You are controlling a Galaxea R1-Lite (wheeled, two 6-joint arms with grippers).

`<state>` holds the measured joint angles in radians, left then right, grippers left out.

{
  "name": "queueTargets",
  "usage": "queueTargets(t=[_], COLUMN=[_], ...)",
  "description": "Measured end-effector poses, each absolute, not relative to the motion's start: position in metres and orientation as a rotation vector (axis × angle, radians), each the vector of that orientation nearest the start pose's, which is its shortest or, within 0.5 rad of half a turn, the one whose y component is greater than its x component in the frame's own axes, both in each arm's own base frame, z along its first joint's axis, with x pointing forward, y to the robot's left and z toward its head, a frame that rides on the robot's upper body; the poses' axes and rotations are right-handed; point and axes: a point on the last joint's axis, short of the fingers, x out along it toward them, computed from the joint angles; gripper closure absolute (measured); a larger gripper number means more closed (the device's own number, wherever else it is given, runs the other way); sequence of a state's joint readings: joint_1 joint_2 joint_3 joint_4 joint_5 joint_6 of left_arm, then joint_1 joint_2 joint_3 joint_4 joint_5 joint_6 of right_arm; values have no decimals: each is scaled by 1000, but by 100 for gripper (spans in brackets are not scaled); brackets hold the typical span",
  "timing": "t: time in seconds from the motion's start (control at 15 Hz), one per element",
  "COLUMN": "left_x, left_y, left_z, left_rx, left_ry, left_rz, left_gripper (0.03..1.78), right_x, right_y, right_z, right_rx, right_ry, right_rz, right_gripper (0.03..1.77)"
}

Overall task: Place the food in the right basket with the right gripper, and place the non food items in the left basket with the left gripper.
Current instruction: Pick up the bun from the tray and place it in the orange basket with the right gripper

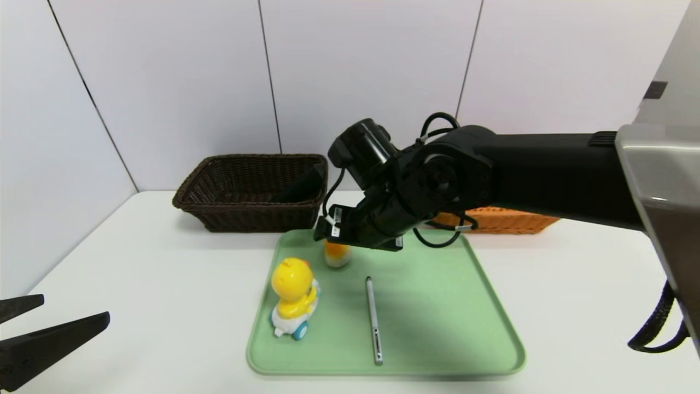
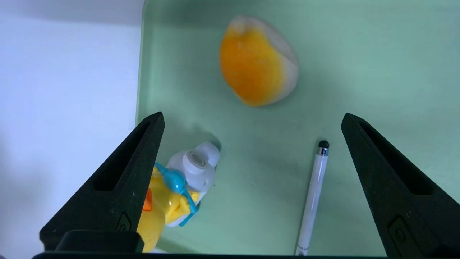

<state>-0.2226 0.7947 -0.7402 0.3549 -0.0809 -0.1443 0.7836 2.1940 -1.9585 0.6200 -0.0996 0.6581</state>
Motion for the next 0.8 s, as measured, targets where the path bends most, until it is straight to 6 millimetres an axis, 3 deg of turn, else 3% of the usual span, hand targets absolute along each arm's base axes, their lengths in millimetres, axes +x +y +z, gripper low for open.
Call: queueTargets(t=[0.8], left_x=[59], left_y=[-15], left_z=[238], left_rx=[-111], left_ry=[431], left_rz=[-269], left_gripper=[12], right_x=[312], right_y=[330], right_z=[161], right_rx=[62], right_ry=[874], right_rz=[330], right_gripper=[10])
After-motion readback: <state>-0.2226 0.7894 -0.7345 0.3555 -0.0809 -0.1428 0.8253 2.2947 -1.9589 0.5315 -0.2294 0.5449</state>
